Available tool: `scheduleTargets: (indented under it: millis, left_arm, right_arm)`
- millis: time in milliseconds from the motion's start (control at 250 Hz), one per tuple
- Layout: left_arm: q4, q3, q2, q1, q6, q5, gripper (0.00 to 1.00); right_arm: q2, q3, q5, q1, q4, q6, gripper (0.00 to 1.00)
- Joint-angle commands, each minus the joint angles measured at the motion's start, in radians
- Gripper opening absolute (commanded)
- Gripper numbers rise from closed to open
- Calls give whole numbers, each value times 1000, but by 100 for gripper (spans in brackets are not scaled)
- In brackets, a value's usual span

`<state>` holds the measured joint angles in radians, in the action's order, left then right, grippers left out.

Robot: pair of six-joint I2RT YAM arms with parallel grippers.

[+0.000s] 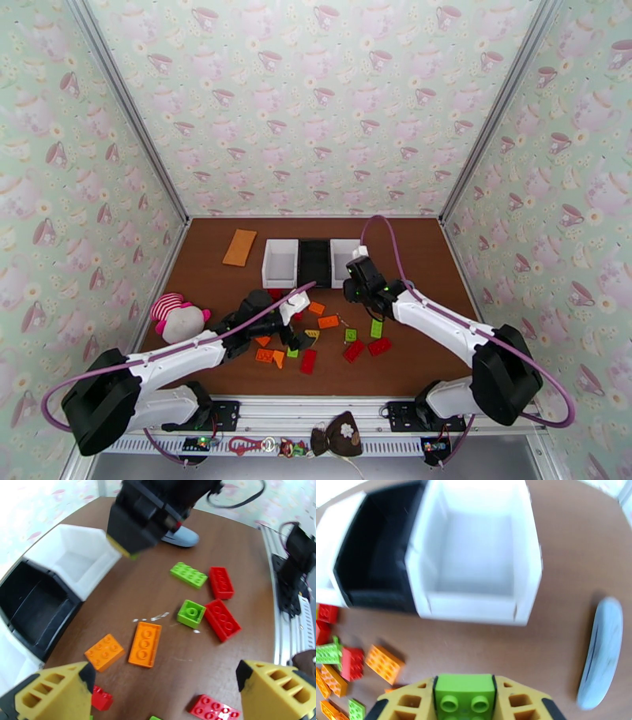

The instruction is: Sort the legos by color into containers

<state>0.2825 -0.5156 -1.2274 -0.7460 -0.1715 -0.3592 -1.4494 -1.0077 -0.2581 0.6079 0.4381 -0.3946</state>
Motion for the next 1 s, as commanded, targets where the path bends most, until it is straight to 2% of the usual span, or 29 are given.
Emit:
scheduleTargets:
  millis: [0, 336, 444, 616, 780, 904, 996]
  left_arm:
    - [74, 6, 0, -6, 52, 88, 100]
    - [63, 6, 16, -9, 41, 100, 100]
    - [57, 6, 19, -10, 42, 125, 100]
    - [22, -9, 34, -7, 84, 209, 100]
    - [-87, -56, 61, 4, 112, 320, 100]
    - [-235, -122, 57, 15, 85, 333, 100]
    - [-365, -179, 37, 25, 83, 444, 100]
  right_arm:
    - [-87, -82, -2, -45, -60, 97, 33]
    - [-362, -273, 84, -142, -188, 178, 33]
    - [-375, -300, 87, -146, -192, 202, 41]
    - [-279, -233, 87, -146, -225, 235, 62]
    - [-132, -101, 155, -146, -292, 297, 73]
    - [-2, -6, 215, -146, -320, 347, 80]
    - [85, 44, 274, -146, -311, 381, 83]
